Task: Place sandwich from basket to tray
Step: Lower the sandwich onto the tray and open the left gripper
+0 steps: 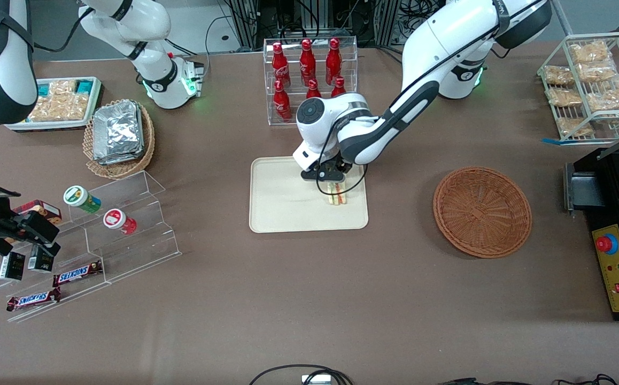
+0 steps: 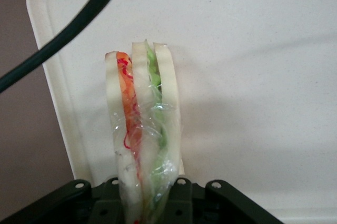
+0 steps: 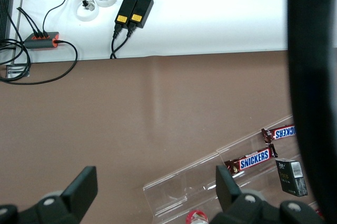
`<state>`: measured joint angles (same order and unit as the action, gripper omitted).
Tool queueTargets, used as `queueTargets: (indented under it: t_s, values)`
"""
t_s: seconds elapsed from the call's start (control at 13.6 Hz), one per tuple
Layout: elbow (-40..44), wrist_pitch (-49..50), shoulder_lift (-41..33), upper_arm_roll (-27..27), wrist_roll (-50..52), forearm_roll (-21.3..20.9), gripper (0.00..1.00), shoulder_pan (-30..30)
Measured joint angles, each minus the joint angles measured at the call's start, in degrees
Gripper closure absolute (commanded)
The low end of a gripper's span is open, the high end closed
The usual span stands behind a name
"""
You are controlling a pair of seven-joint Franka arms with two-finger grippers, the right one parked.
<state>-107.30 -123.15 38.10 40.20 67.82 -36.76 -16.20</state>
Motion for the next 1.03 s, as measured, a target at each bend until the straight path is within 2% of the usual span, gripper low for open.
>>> queueTargets:
  t_s: [0.07, 0.44, 0.74, 1.03]
  values:
    - [0.0, 0.0, 0.0, 0.0, 0.8, 0.0, 0.0, 0.0]
    - [2.0, 0.3, 0.0, -0.1, 4.1, 0.0, 0.0, 0.0]
    - [11.1, 6.8, -0.2, -0.3, 4.9, 1.3, 0.0, 0.6]
    - [16.7, 11.0, -0.5, -0.5, 4.8, 2.4, 0.0, 5.7]
